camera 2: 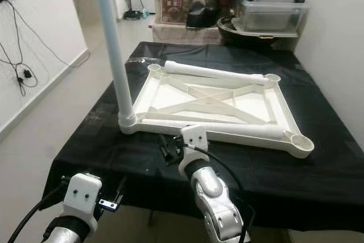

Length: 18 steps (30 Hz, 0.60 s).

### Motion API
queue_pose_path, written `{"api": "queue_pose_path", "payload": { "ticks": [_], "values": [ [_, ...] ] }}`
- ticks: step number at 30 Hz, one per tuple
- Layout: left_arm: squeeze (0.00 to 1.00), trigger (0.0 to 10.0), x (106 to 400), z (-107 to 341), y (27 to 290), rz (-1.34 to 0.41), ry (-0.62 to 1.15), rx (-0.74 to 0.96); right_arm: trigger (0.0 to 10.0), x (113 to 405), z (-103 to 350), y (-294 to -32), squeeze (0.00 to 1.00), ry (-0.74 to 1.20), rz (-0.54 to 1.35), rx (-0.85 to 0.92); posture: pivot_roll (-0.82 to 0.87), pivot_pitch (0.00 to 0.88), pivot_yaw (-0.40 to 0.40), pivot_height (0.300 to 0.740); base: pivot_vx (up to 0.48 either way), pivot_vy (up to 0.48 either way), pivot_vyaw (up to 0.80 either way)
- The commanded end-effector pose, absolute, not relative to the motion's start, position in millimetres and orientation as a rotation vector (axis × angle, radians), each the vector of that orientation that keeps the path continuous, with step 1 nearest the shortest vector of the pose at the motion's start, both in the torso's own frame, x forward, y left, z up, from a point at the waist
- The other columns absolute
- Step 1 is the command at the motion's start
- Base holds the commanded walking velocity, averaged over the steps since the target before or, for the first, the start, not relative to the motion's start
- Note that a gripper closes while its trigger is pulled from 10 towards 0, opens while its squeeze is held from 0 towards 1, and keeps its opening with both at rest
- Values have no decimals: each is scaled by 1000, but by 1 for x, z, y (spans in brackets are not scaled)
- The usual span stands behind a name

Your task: Building children table

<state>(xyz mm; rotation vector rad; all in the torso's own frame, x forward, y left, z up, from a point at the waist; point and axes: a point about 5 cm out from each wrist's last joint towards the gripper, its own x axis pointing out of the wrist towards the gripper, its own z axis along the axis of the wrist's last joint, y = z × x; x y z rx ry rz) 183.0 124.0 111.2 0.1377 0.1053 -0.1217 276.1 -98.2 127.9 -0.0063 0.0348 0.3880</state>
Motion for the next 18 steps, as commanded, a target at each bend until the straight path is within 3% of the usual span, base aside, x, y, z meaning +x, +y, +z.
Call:
{"api": "queue_pose_path", "payload": {
  "ticks": [1,18],
  "values": [
    [0,10000,182,106,127,-106,122,143,10000,275,120,-93,0,65,422,4,50,0,11,740,0,0,0],
    [0,10000,189,100,127,-96,126,149,10000,280,109,-90,0,93,436,-21,-7,0,36,740,-325,0,0]
  ]
}}
